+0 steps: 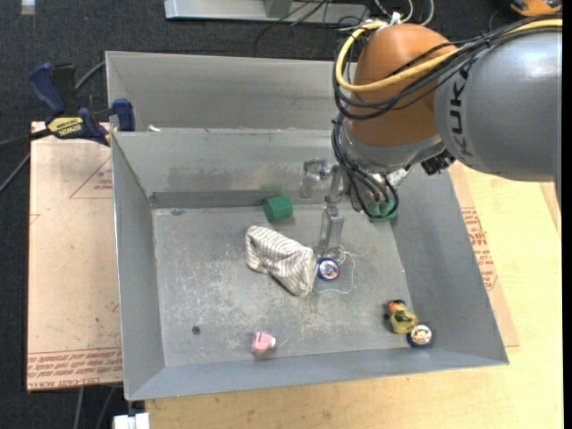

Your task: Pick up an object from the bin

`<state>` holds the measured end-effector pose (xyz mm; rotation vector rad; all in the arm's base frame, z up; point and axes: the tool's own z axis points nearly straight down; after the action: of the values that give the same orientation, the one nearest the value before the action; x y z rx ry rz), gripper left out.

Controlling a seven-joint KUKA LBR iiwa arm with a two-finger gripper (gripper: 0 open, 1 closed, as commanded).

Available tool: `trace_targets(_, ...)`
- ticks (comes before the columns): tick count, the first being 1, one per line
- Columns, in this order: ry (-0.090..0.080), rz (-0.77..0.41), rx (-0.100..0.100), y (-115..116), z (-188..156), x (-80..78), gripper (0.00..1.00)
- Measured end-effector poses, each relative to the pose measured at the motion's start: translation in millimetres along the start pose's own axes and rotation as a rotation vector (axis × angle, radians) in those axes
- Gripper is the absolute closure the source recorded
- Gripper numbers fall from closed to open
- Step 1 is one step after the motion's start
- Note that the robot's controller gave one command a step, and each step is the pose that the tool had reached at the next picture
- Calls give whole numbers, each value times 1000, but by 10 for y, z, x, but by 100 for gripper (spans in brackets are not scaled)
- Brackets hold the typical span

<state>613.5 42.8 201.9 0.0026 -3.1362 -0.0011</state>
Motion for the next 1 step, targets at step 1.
trace_targets(1, -7, 2, 0, -3, -52, -12, 0)
